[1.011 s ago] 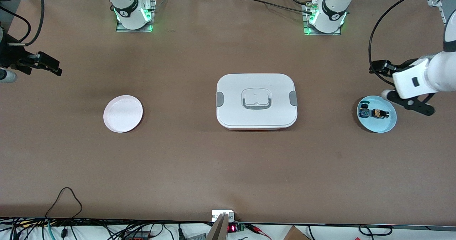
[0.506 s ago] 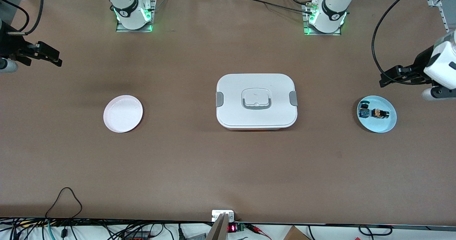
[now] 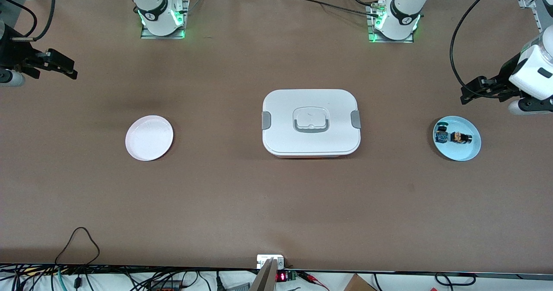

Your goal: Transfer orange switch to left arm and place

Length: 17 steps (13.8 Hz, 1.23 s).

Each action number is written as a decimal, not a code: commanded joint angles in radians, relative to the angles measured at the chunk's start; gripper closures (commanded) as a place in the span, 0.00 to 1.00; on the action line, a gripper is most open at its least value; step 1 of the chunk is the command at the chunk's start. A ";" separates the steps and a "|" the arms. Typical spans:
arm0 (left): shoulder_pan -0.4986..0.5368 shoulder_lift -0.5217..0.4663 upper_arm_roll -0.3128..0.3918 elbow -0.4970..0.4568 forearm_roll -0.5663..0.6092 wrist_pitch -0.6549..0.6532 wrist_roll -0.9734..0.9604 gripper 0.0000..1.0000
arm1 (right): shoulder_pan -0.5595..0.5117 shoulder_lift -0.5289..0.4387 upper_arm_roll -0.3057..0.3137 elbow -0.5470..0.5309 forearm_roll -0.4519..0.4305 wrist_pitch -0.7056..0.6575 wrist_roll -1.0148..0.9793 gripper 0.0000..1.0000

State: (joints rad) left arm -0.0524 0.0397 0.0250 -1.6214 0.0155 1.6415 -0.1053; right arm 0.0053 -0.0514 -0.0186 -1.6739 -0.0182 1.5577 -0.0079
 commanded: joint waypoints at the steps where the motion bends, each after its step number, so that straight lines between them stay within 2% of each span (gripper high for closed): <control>1: -0.021 -0.043 0.023 -0.060 -0.017 0.037 0.027 0.00 | 0.001 -0.005 -0.006 0.020 0.015 -0.018 0.000 0.00; 17: -0.012 -0.044 0.009 -0.057 -0.011 0.020 0.016 0.00 | 0.002 -0.007 -0.007 0.020 0.015 -0.025 -0.017 0.00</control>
State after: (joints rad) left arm -0.0585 0.0190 0.0274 -1.6564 0.0155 1.6593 -0.0999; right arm 0.0067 -0.0503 -0.0180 -1.6647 -0.0168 1.5540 -0.0108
